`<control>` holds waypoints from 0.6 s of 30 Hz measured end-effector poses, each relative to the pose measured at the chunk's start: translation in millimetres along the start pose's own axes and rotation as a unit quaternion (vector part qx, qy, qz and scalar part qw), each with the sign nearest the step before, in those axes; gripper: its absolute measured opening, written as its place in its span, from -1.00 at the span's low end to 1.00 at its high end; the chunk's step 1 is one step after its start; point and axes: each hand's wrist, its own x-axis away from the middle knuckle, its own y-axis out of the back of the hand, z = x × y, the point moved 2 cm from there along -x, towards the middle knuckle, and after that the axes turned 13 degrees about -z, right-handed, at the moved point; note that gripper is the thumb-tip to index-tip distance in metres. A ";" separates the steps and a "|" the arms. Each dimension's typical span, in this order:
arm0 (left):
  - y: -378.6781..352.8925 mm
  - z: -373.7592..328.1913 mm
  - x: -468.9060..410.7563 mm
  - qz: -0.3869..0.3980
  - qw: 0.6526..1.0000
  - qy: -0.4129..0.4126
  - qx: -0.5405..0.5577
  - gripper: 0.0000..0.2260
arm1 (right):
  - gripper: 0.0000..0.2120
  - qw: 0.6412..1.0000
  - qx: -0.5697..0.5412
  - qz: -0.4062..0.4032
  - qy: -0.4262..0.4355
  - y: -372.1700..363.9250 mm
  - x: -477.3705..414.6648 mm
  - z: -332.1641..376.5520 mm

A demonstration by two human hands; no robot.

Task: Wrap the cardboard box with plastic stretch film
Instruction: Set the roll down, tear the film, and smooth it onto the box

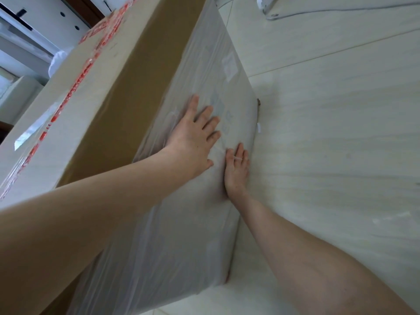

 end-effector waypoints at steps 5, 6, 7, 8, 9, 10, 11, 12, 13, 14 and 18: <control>9.0 4.3 -2.5 0.006 1.000 0.009 0.012 -0.37 | -0.44 0.999 -0.021 0.026 -0.012 18.4 -27.3 18.0; 11.6 10.1 -4.5 0.003 1.000 0.019 0.014 -0.38 | -0.44 0.999 -0.037 -0.009 -0.015 25.0 -31.8 24.5; 14.8 18.1 -6.3 -0.004 0.999 0.035 0.016 -0.40 | -0.44 0.997 -0.051 -0.052 -0.017 32.5 -34.4 29.7; 18.8 26.5 -7.0 -0.013 0.998 0.050 0.019 -0.41 | -0.43 0.994 -0.057 -0.092 -0.020 40.2 -34.5 32.6; 22.5 34.2 -7.2 -0.022 0.998 0.061 0.020 -0.42 | -0.42 0.991 -0.059 -0.119 -0.022 47.1 -33.1 34.2; 26.0 39.3 -6.6 -0.030 0.997 0.065 0.016 -0.43 | -0.41 0.989 -0.063 -0.131 -0.022 51.8 -30.4 35.0; 29.4 40.7 -4.7 -0.033 0.998 0.060 0.010 -0.43 | -0.40 0.989 -0.072 -0.130 -0.018 54.9 -25.3 35.4; 32.4 39.3 -2.3 -0.035 0.998 0.052 0.005 -0.43 | -0.39 0.989 -0.085 -0.124 -0.011 56.3 -18.6 37.4; 34.5 35.8 0.5 -0.036 0.998 0.042 0.003 -0.43 | -0.39 0.988 -0.099 -0.116 0.001 55.9 -10.8 40.7; 35.7 30.9 3.9 -0.035 0.999 0.031 0.003 -0.43 | -0.38 0.988 -0.107 -0.107 0.017 54.0 -2.8 45.1; 29.0 27.1 16.8 -0.020 1.000 0.024 0.004 -0.41 | -0.39 0.994 -0.086 -0.031 0.064 33.2 20.5 64.3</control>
